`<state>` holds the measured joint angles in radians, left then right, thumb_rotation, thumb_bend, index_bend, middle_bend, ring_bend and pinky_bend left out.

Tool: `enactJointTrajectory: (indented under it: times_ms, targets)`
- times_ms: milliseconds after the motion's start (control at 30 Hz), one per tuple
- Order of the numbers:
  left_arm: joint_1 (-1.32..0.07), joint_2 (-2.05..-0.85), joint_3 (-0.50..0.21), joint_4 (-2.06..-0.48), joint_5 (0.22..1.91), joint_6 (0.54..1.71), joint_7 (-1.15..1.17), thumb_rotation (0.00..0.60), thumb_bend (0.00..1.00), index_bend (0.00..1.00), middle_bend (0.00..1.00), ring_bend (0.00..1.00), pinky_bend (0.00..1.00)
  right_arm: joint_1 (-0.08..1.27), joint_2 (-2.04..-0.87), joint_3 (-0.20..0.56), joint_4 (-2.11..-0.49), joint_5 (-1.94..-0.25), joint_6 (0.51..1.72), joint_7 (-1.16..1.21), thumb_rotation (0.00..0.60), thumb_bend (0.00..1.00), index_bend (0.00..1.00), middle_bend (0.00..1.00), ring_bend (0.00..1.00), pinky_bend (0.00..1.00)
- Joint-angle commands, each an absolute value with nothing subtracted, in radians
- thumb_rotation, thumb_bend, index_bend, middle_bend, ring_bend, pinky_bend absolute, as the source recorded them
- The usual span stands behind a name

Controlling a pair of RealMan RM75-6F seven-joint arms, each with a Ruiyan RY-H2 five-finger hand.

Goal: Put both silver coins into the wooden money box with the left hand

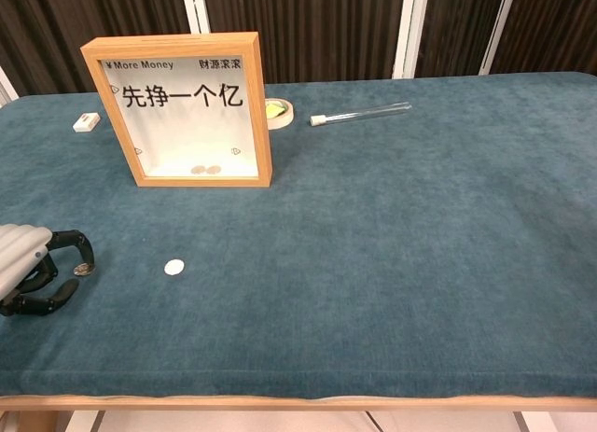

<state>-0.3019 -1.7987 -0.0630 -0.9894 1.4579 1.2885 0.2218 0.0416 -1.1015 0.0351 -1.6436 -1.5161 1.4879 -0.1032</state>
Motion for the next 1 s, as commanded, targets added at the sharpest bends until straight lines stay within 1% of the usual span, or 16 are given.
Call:
enactJointTrajectory:
  times_ms: [33, 367, 667, 1000]
  targets:
    - [-0.303, -1.8, -0.063, -0.986, 1.456, 1.287, 0.221, 0.6, 0.38, 0.43, 1.0, 1.0, 1.0, 0.041, -1.101, 0.035, -1.644, -1.517, 1.488, -0.103, 0.6, 0.12, 0.0, 0.0, 0.0, 0.0]
    - [-0.309, -1.807, -0.066, -0.969, 1.448, 1.284, 0.215, 0.6, 0.37, 0.45, 1.0, 1.0, 1.0, 0.04, -1.1, 0.035, -1.644, -1.517, 1.489, -0.101, 0.6, 0.12, 0.0, 0.0, 0.0, 0.0]
    - [-0.313, -1.83, -0.077, -0.928, 1.447, 1.305, 0.18, 0.6, 0.37, 0.5, 1.0, 1.0, 1.0, 0.039, -1.097, 0.034, -1.643, -1.516, 1.489, -0.098, 0.6, 0.12, 0.0, 0.0, 0.0, 0.0]
    - [-0.314, -1.841, -0.076, -0.898, 1.456, 1.329, 0.172, 0.6, 0.37, 0.5, 1.0, 1.0, 1.0, 0.039, -1.093, 0.034, -1.647, -1.51, 1.484, -0.101, 0.6, 0.12, 0.0, 0.0, 0.0, 0.0]
